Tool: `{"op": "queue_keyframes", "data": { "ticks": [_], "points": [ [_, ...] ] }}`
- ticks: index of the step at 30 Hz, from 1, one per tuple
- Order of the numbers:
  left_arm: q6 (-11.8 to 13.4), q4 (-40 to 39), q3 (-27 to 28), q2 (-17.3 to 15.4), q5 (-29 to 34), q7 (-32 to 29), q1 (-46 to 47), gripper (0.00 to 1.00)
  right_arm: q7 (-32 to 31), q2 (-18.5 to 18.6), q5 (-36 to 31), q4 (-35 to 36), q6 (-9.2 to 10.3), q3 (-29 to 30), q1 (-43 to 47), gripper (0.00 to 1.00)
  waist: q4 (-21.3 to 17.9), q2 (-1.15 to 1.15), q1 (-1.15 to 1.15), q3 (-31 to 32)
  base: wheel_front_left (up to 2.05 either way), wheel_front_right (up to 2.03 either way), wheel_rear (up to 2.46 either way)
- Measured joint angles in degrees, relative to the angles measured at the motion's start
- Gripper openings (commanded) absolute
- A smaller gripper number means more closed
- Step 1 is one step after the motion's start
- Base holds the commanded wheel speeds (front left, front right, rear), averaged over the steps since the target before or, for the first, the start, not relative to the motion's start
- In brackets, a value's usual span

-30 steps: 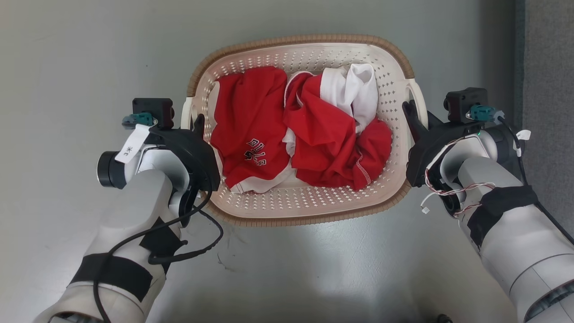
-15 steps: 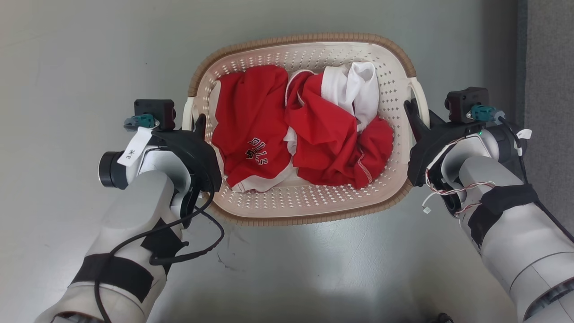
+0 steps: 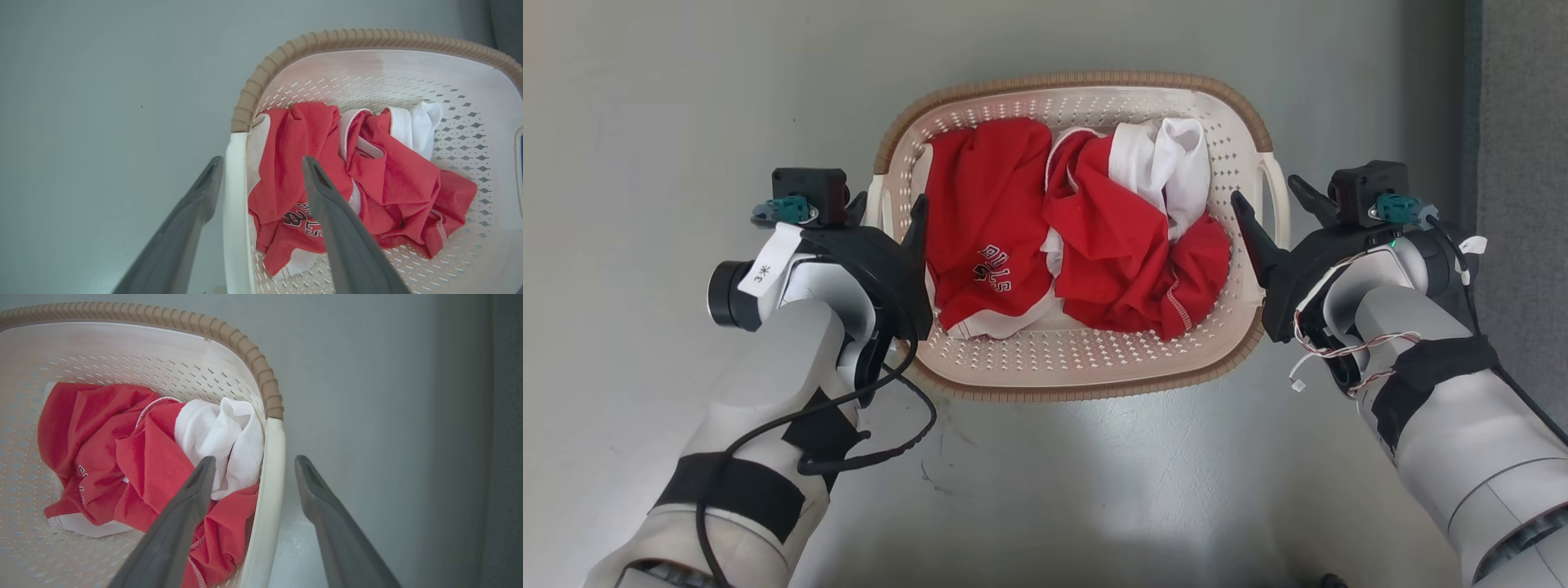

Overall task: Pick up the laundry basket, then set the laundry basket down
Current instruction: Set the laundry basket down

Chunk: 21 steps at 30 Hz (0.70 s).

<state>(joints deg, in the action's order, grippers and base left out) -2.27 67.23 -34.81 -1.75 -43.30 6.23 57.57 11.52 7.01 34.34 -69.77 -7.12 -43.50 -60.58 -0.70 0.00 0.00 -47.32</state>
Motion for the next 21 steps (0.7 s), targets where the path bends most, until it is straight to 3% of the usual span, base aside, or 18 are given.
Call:
{"op": "queue_keyframes", "data": {
  "ticks": [10, 21],
  "points": [
    [0.0, 1.5, -1.2, 0.0, -0.3, -0.1, -0.2, 1.00, 0.7, -0.1, 0.0, -0.9, 0.00, -0.2, 0.4, 1.00, 0.1, 0.00, 0.00, 2.1, 0.00, 0.00, 0.00],
    [-0.3, 3.5, -2.6, 0.0, -0.2, 1.0, -2.9, 1.00, 1.7, -0.5, 1.2, -1.6, 0.00, 0.3, 4.3, 1.00, -0.1, 0.00, 0.00, 8.6, 0.00, 0.00, 0.00]
  ]
}}
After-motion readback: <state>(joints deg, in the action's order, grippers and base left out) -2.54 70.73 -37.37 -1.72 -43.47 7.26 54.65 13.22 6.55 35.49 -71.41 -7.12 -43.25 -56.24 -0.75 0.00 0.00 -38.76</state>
